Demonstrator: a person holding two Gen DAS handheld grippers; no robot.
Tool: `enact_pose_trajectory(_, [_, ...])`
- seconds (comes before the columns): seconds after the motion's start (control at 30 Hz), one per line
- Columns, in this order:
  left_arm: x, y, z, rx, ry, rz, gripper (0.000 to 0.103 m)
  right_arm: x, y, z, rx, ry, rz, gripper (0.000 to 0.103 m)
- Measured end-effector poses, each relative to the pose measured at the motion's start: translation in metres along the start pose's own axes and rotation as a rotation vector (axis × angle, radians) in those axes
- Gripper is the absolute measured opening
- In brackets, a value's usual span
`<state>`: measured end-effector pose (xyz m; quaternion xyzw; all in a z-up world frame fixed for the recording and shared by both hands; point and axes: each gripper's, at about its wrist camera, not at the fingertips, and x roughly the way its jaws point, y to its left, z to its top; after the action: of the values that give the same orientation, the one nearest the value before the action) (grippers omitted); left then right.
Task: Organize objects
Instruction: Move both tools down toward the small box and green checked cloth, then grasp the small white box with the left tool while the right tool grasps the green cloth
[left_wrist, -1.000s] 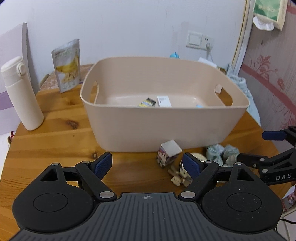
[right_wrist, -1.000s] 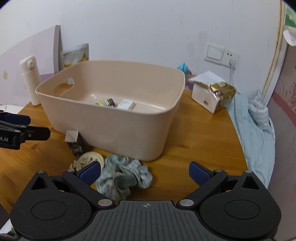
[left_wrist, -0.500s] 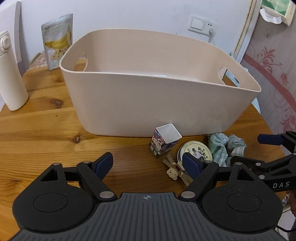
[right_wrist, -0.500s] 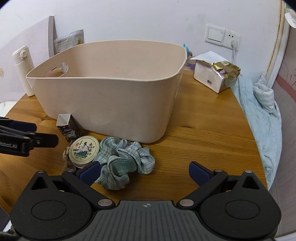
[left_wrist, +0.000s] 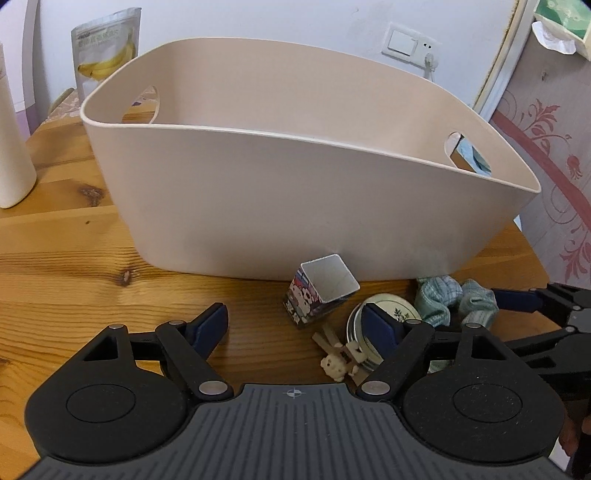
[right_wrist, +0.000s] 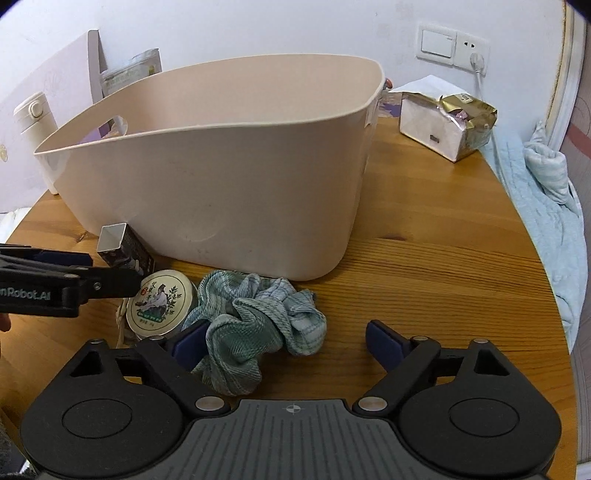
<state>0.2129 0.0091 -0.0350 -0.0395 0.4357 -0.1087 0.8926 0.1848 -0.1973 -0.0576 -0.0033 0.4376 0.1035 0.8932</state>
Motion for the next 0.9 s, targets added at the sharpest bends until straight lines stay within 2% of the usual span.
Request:
enact_pose_trajectory(0.1, [0.003, -0.001, 0.002, 0.003, -0.013, -0.001, 0.08, 0.003, 0.002, 0.0, -0.019, -0.002, -0.008, 0.09])
enact_pose_trajectory(0.27, [0.006, -0.004, 0.009, 0.011, -0.017, -0.018, 0.069, 0.004, 0.004, 0.002, -0.04, -0.004, -0.015, 0.085])
enact_pose_trajectory(0.37, [0.009, -0.003, 0.013, 0.002, -0.007, -0.007, 0.056, 0.004, 0.006, 0.004, -0.054, -0.004, -0.019, 0.079])
enact_pose_trajectory(0.47, [0.013, -0.001, 0.012, 0.004, 0.008, -0.009, 0.053, 0.004, 0.009, 0.005, -0.059, -0.006, -0.019, 0.073])
enact_pose_trajectory(0.6, [0.012, -0.004, 0.01, 0.045, -0.003, 0.006, 0.044, 0.003, 0.011, 0.006, -0.067, -0.007, -0.015, 0.063])
enact_pose_trajectory(0.67, [0.012, -0.003, 0.01, 0.037, 0.0, -0.006, 0.031, 0.003, 0.012, 0.007, -0.069, -0.005, -0.01, 0.057])
enact_pose_trajectory(0.73, [0.013, -0.002, 0.01, 0.04, 0.003, -0.016, 0.025, 0.002, 0.014, 0.007, -0.073, -0.004, -0.009, 0.048])
enact_pose_trajectory(0.9, [0.011, 0.001, 0.009, 0.045, -0.004, -0.021, 0.024, -0.003, 0.018, 0.004, -0.09, -0.007, -0.012, 0.038])
